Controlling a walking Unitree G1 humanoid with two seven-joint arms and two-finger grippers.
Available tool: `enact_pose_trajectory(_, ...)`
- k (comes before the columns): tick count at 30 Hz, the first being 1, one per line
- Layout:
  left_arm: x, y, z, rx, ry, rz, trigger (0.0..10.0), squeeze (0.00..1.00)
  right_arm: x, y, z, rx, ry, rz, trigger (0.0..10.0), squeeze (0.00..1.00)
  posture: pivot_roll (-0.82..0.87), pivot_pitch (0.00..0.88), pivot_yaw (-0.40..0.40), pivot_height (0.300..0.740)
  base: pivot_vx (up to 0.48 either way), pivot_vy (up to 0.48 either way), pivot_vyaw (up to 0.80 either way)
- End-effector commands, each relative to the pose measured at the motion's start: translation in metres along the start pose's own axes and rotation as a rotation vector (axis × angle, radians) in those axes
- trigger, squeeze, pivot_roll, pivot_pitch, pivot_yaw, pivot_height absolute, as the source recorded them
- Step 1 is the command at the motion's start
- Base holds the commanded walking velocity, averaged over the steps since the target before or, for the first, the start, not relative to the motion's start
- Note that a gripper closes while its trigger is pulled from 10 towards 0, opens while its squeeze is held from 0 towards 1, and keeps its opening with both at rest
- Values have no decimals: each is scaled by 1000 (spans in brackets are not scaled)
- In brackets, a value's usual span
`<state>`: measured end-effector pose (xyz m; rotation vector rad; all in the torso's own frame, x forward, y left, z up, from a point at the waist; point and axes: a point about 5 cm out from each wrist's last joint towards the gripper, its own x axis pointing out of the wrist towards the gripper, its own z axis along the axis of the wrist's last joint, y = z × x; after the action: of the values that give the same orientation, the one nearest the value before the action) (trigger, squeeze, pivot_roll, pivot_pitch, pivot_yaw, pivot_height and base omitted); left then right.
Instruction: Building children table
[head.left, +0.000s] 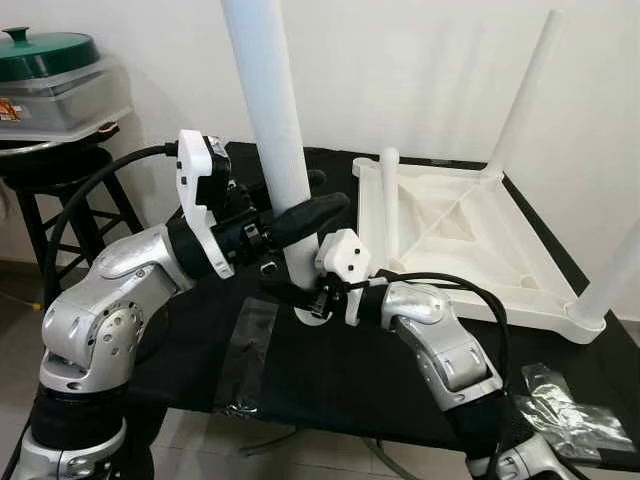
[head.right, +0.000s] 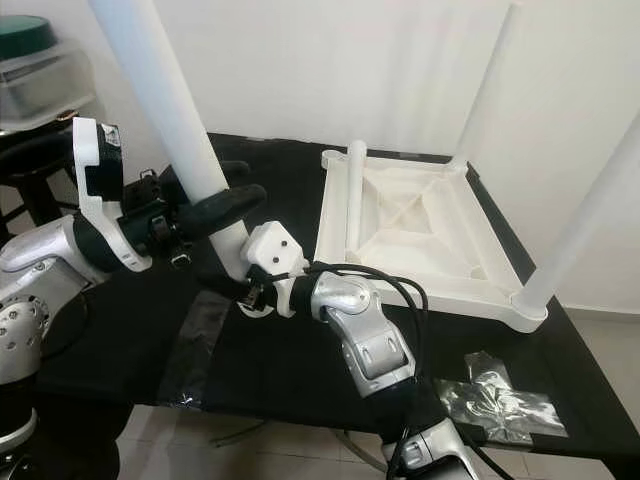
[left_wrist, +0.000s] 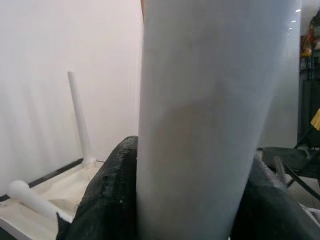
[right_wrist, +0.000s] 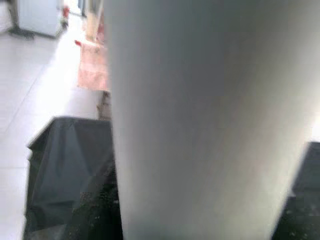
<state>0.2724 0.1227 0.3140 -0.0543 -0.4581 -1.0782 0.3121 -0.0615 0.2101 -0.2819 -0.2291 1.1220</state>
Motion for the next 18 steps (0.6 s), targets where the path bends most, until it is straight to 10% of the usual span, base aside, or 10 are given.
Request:
enact_pose_trajectory(1, 0, 2, 2, 0, 2, -11, 0, 0, -4, 1, 4, 55, -39, 40, 10000, 851, 21, 0, -4, 740, 0, 0, 0)
enact_pose_trajectory(4, 1, -1, 0, -2, 17, -36, 0, 0, -7, 6, 9, 80, -66, 109, 10000, 1000, 19, 0, -5, 740, 0, 0, 0)
enact_pose_trajectory(11, 3, -13, -6, 1, 98, -212, 0, 0, -16, 18, 17, 47, -105, 301, 10000, 1000, 21, 0, -4, 740, 0, 0, 0)
enact_pose_trajectory(12, 3, -20, -6, -3, 133, -320, 0, 0, -19, 21, 17, 43, -86, 364, 10000, 922, 21, 0, -3, 740, 0, 0, 0)
enact_pose_trajectory(13, 4, -24, -6, -5, 158, -404, 0, 0, -21, 23, 17, 42, -68, 417, 10000, 176, 21, 0, -2, 740, 0, 0, 0)
enact_pose_trajectory(15, 5, -27, -6, -6, 176, -469, 0, 0, -22, 25, 16, 55, -53, 460, 10000, 0, 20, 0, 0, 740, 0, 0, 0)
enact_pose_trajectory(18, 9, -30, -6, 3, 193, -557, 0, 0, -23, 27, 16, 86, -43, 514, 10000, 0, 15, 0, 2, 740, 0, 0, 0)
